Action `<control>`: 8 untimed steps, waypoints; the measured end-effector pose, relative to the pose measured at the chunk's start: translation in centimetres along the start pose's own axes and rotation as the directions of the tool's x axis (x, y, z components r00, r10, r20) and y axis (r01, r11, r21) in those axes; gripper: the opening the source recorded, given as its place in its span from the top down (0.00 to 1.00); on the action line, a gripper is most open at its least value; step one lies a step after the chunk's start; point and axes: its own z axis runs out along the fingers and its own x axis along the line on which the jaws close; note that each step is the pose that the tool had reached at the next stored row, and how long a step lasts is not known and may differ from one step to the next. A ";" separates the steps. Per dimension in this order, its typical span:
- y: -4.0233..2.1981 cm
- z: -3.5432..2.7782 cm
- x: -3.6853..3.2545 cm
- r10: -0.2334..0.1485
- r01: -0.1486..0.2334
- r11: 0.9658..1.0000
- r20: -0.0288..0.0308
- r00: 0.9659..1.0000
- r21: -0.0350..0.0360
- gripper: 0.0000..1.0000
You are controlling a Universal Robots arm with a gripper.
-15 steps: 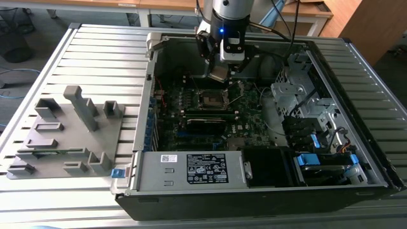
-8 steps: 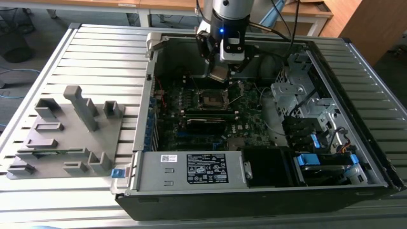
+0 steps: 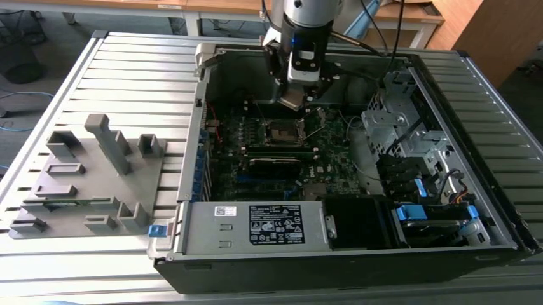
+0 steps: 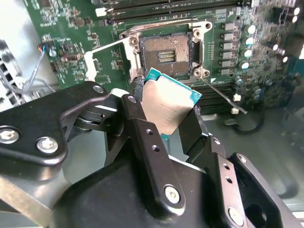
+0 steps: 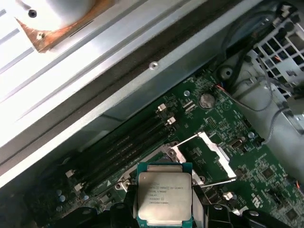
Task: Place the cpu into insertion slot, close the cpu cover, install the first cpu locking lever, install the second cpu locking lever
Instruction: 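Place the cpu into insertion slot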
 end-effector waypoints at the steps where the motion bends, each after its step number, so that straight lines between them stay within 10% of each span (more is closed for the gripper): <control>1: 0.00 0.03 0.00 0.019 -0.019 1.000 0.002 1.000 0.000 0.46; 8: -0.02 0.21 0.00 0.146 -0.146 0.989 0.013 0.989 -0.004 0.46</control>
